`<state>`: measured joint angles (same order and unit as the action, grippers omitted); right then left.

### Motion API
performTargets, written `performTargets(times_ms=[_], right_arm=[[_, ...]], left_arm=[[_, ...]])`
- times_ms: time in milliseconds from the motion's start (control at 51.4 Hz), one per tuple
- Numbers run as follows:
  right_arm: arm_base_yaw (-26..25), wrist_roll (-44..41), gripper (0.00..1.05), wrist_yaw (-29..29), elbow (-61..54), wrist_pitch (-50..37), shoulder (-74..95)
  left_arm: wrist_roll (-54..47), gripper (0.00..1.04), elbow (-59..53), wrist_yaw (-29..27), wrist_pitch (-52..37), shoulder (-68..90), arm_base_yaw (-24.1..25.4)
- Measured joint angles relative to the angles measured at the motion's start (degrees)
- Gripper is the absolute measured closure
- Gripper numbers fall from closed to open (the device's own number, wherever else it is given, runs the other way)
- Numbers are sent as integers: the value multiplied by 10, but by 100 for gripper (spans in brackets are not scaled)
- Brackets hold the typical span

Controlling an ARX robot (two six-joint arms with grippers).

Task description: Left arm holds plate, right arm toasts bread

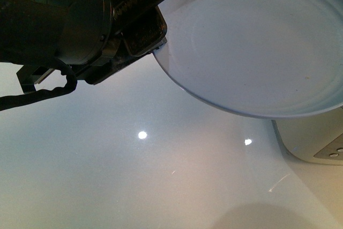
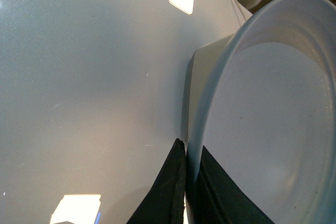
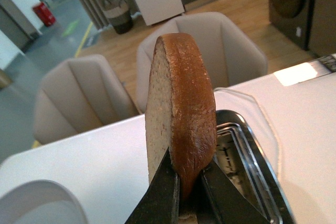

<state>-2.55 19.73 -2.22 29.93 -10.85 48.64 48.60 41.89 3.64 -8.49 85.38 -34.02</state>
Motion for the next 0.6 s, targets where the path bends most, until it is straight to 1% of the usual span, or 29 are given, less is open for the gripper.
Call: performTargets(times_ms=[19, 39, 78, 195, 350, 603], right_arm=[[7, -13, 102, -17, -8, -12, 7], [9, -18, 102, -20, -9, -14, 9], [21, -39, 102, -43, -23, -36, 23], [47, -77, 102, -81, -52, -98, 75], [66, -103, 102, -110, -58, -158, 140], [85, -137, 102, -143, -56, -215, 221]], left_arm=[[0, 102, 0, 0, 0, 0, 0], [0, 102, 0, 0, 0, 0, 0], [0, 102, 0, 0, 0, 0, 0], [0, 102, 0, 0, 0, 0, 0], [1, 102, 0, 0, 0, 0, 0], [1, 102, 0, 0, 0, 0, 0]])
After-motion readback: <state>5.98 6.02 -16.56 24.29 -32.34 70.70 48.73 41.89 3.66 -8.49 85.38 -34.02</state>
